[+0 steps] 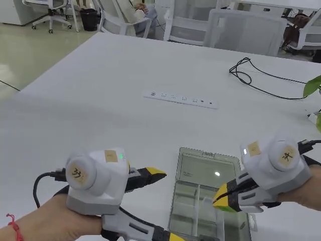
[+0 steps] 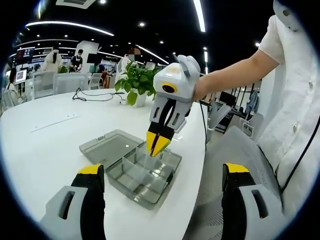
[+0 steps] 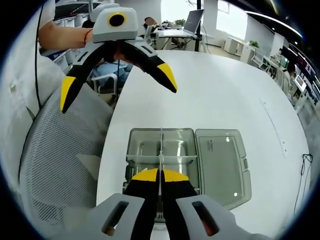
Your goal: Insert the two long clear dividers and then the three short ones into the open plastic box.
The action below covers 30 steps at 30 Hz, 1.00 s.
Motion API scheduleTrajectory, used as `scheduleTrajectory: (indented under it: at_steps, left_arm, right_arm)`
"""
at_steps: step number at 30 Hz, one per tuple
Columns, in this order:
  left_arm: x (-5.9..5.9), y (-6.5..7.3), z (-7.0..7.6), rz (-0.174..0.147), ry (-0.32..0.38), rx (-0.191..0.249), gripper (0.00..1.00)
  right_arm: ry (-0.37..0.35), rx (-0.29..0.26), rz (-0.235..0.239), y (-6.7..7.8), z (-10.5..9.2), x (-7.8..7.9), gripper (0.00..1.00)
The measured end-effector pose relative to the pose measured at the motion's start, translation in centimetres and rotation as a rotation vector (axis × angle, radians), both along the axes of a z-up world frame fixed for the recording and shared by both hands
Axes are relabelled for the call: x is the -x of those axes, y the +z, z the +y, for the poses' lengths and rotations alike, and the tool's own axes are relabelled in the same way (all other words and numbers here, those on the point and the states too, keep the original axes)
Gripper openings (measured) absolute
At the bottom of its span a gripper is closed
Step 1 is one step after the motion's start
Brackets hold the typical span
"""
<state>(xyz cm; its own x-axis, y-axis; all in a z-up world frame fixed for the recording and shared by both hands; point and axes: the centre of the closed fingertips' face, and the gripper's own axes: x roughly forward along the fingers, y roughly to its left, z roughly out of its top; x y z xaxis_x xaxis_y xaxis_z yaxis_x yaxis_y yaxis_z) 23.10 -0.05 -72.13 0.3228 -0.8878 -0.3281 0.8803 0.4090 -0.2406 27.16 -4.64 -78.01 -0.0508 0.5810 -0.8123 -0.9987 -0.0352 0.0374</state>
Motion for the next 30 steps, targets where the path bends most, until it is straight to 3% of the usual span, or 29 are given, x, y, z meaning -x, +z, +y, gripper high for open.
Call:
scheduleTrajectory:
  at_steps: [14,21,30]
  left_arm:
    - [0.1,-0.6,0.3,0.006,-0.007,-0.018,1.0]
    - [0.0,-1.0,0.6,0.005,-0.006,-0.029,1.0]
    - [0.0,-2.0,1.0,-0.002,-0.016,-0.08,1.0]
  right_arm:
    - [0.025,0.102,0.01,-3.4,0.2,0.1,0.03]
    - [0.038,0.123,0.002,-3.5,0.1,0.1,0.03]
    - [0.015,0.125,-0.001,-3.7,-0.1,0.1,0.03]
